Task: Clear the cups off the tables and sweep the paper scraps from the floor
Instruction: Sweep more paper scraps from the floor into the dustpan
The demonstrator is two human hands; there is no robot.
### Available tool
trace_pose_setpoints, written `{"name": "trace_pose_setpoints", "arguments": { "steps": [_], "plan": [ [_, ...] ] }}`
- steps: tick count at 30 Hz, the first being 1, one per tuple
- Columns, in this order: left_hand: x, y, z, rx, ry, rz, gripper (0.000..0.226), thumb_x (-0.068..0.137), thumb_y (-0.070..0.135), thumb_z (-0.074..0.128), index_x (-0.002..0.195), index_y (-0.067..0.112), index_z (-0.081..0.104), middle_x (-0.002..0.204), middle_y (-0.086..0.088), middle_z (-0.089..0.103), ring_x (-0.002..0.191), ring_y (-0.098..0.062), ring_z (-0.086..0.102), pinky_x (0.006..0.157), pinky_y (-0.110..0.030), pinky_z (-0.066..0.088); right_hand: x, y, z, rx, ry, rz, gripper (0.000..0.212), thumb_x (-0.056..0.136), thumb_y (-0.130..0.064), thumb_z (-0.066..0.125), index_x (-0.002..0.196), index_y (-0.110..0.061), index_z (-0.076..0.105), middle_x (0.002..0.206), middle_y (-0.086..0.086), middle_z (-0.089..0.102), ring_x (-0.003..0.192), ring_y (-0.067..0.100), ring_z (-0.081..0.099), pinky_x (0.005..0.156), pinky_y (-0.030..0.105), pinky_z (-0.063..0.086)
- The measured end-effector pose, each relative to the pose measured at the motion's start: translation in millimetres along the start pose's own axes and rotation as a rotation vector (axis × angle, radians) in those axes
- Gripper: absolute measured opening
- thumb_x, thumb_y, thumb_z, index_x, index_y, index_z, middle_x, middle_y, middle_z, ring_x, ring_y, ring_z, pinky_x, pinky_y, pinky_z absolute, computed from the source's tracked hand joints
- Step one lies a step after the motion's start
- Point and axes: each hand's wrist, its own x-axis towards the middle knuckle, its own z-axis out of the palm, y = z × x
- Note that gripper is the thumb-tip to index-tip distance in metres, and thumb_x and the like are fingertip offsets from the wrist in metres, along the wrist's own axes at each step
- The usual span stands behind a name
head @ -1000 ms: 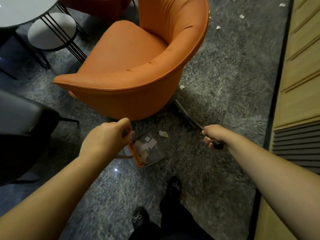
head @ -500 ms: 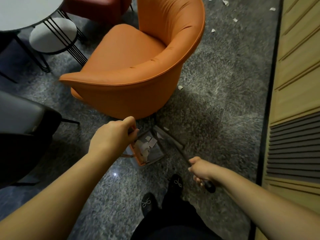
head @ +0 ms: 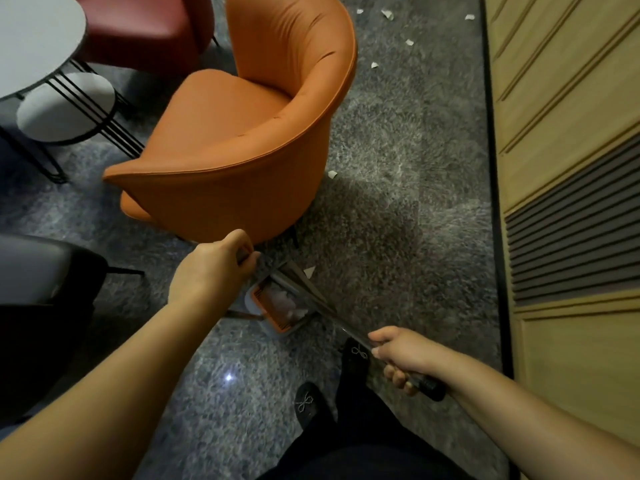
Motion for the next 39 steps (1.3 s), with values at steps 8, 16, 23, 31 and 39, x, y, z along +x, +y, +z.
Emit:
{"name": "trace_pose_setpoints", "arguments": {
  "steps": [8,16,23,31,39],
  "plan": [
    [-11,10,4,-0.002,-0.027,0.056,0.02,0.095,0.037,0.06,0.089,0.025,0.046,0.058,0.001,0.049,0.047,-0.021,0.048,0.039,-0.029,0.033,10,8,7,-0.01,0.148,-0.1,0.045,0.1,-0.011,0.04,0.143,-0.019,0.031,0.059,0.008,0.047,0.034,0.01,0.041,0.033,0.015,0.032],
    [-15,8,7,-0.028,0.001,0.091,0.021,0.096,0.035,0.06,0.087,0.023,0.046,0.057,0.001,0.048,0.046,-0.019,0.046,0.039,-0.026,0.027,56,-14,8,-0.169,0.204,-0.089,0.046,0.099,-0.007,0.04,0.143,-0.013,0.03,0.067,0.01,0.049,0.042,0.015,0.047,0.035,0.02,0.037],
    [-13,9,10,-0.035,0.007,0.101,0.022,0.095,0.038,0.06,0.086,0.026,0.044,0.057,0.001,0.048,0.046,-0.02,0.047,0.038,-0.029,0.032,47,-23,23,-0.366,0.067,-0.042,0.039,0.097,-0.004,0.04,0.136,-0.002,0.039,0.067,0.006,0.049,0.052,0.014,0.047,0.043,0.023,0.041],
    [-11,7,10,-0.022,0.022,0.085,0.02,0.095,0.038,0.061,0.088,0.026,0.046,0.057,0.004,0.048,0.046,-0.017,0.046,0.039,-0.025,0.026,15,15,6,0.063,0.089,0.006,0.041,0.099,-0.012,0.041,0.138,-0.026,0.037,0.05,0.003,0.044,0.031,0.008,0.038,0.035,0.013,0.03],
    [-12,2,4,-0.063,-0.019,0.025,0.019,0.095,0.039,0.06,0.086,0.028,0.047,0.06,0.002,0.053,0.049,-0.02,0.05,0.04,-0.028,0.035,-2,19,11,0.111,0.189,-0.087,0.043,0.099,-0.011,0.041,0.14,-0.023,0.035,0.057,0.007,0.045,0.027,0.008,0.038,0.033,0.013,0.03]
  ]
}}
